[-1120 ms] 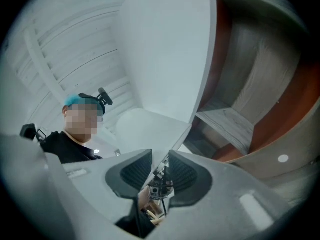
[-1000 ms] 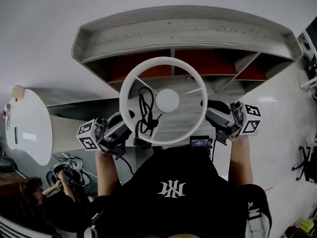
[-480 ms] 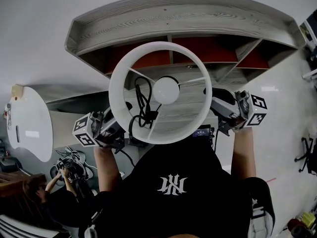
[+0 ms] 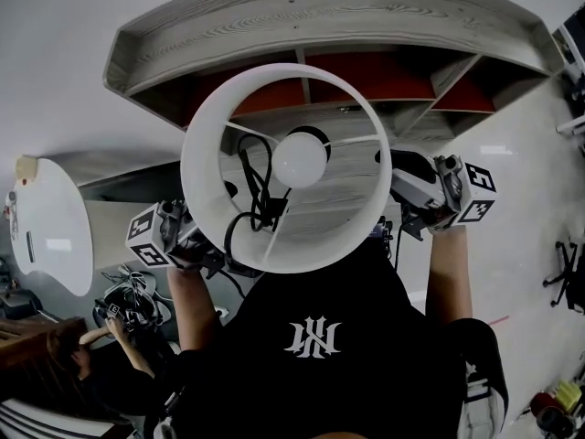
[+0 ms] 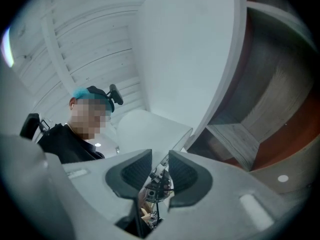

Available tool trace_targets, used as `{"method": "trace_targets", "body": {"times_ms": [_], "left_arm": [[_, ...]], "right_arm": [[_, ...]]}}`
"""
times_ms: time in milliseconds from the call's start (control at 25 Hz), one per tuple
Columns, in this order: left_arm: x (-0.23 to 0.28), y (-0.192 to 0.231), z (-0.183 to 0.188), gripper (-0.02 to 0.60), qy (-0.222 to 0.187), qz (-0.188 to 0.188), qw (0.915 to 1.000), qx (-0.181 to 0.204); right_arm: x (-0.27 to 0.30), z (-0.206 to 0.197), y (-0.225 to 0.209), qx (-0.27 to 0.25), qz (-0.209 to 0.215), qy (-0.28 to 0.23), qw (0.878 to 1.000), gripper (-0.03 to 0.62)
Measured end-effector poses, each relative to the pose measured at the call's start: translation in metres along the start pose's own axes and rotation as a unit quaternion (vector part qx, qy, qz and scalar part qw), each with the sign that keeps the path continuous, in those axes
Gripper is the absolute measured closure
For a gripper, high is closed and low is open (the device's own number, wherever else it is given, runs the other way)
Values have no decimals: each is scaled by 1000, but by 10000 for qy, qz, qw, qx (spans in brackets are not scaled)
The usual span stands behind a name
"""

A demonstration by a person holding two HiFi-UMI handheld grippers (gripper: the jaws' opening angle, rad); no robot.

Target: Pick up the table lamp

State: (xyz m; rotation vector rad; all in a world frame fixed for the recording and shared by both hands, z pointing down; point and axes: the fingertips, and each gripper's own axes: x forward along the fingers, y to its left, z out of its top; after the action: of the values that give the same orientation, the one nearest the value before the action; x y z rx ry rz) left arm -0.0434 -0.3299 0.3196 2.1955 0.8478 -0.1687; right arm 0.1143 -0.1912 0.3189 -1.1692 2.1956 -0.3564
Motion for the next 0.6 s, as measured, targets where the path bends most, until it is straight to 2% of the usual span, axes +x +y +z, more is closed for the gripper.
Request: {"method": "trace_targets", "body": {"times_ms": [600], "left_arm": [[0,1,-1,468,42,-8,10000,-37]], "right_arm": [[0,0,0,-73,-18,42,10000,488]]}}
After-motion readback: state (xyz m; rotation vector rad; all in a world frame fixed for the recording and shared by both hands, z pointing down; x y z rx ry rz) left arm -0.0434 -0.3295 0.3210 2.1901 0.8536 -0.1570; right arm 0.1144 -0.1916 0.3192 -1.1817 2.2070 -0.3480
